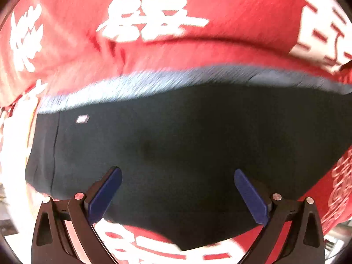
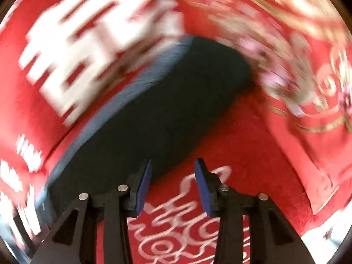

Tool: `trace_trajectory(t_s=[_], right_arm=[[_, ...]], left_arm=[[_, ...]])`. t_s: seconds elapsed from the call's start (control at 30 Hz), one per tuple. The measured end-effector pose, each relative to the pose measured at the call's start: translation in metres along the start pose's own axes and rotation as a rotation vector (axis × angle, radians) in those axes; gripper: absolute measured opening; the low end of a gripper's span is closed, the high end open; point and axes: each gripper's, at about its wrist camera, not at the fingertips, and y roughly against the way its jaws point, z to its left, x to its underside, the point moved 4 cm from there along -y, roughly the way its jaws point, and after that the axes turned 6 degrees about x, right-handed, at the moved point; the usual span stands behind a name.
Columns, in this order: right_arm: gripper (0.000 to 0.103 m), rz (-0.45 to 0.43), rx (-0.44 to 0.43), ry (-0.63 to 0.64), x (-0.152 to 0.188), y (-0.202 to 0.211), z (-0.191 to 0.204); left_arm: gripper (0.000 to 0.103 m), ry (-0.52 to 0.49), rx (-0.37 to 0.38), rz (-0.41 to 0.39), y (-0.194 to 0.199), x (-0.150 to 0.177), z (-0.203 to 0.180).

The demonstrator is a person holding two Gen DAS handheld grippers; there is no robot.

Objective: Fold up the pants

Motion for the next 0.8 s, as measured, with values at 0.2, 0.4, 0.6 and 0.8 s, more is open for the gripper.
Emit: trace_trajectory(t_s=[0.2,0.4,0.6,0.8], right_arm=[[0.044,0.043,-0.130,0.310,0.023,-0.025,0.117],[0.053,0.050,-0.064,0.473,0.066,-0.050,0.134],[0.054,0.082,-0.097,0.497,0.064,-0.049,0.128],[0.058,0.103,-0.142,0.419,0.062,-0.048,0.123]], left_arm=[[0.103,-0.075,0.018,0.022,-0.025,-0.008,-0.044],[0.103,-0.043,0.062,0.016,-0.030,0.020,-0.042],[0.103,-0.054,0.037,0.053,-0.028,0.003,-0.053],[0.103,-0.065,0.071,0.000,-0.020,-0.026,-0.079]])
